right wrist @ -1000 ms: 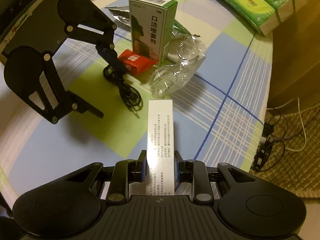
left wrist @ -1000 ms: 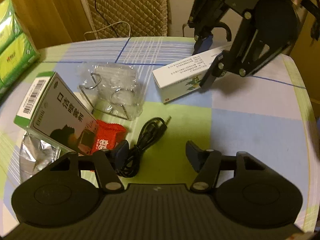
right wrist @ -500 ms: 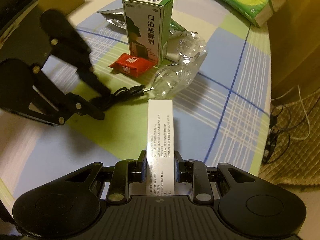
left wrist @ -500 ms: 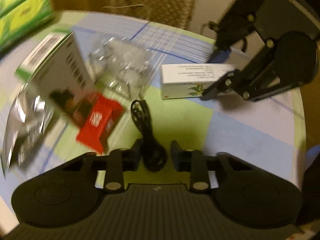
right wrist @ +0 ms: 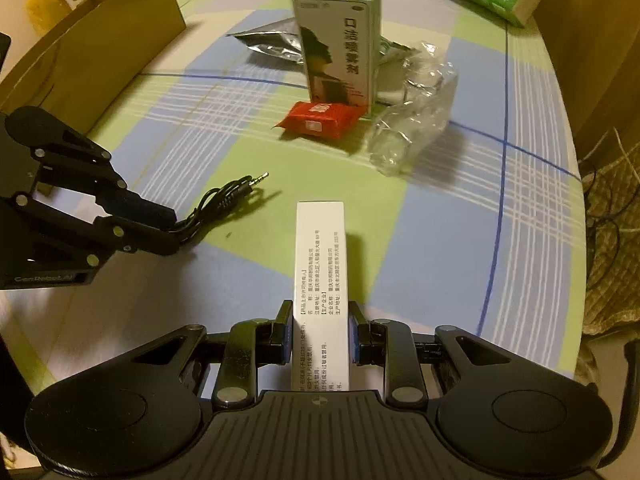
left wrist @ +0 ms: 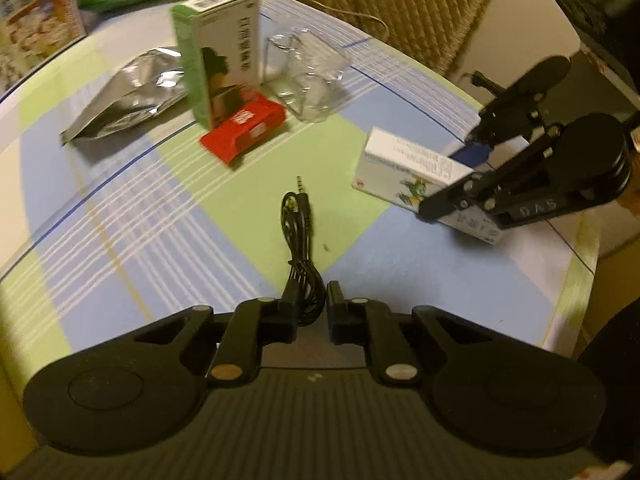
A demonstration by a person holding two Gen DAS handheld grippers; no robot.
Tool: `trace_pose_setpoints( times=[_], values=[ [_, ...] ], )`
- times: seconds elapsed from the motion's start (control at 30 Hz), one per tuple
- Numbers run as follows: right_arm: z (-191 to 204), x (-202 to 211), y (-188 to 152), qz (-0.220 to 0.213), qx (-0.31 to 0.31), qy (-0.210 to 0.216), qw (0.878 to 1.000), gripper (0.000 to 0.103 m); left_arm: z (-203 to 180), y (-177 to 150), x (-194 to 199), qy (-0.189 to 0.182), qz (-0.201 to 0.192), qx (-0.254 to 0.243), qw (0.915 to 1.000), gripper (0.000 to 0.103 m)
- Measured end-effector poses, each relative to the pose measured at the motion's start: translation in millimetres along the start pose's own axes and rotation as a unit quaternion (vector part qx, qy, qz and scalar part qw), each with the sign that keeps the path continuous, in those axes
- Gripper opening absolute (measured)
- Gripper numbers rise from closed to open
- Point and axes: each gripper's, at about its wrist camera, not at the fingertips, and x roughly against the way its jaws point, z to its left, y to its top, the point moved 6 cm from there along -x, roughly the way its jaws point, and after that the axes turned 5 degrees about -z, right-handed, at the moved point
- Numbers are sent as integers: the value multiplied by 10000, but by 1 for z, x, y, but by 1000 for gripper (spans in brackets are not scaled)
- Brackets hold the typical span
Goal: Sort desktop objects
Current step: 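Grasp the black earphone cable with the left tool while the right tool holds the white box, then carry the cable with the left tool while the right tool carries the white box to the cardboard box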
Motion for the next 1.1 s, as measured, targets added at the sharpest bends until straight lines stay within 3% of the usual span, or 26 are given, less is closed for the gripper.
trace_pose_setpoints(
  times=[0.17, 0.37, 0.53, 0.63, 0.83, 0.93, 0.97, 1.1],
  values=[
    [-2, 0, 2, -166, -238, -31, 9996, 23, 0, 4, 1, 209, -416, 138, 9988, 21],
    [-4, -2, 3, -295, -297, -77, 9991, 23, 1, 7, -16, 228, -580, 318, 9976, 21],
    [-7, -5, 5, -404, -396, -86, 9984, 24, 2, 7, -19, 342, -717, 300, 9964, 21],
    [-6, -7, 8, -412, -387, -98, 9984, 26, 3, 6, -18, 409, -722, 320, 9960, 11],
    [-2, -10, 11, -446, -317, -222, 9983, 32, 7, 3, -14, 384, -697, 481, 9957, 10],
    [2, -11, 11, -410, -190, -311, 9985, 31, 7, 0, -10, 396, -680, 546, 9954, 10],
    [2, -11, 11, -401, -169, -334, 9985, 23, 7, -1, -8, 392, -672, 569, 9953, 10],
    [5, -5, 13, -441, -218, -349, 9982, 23, 7, -3, -5, 446, -628, 639, 9950, 10]
  ],
)
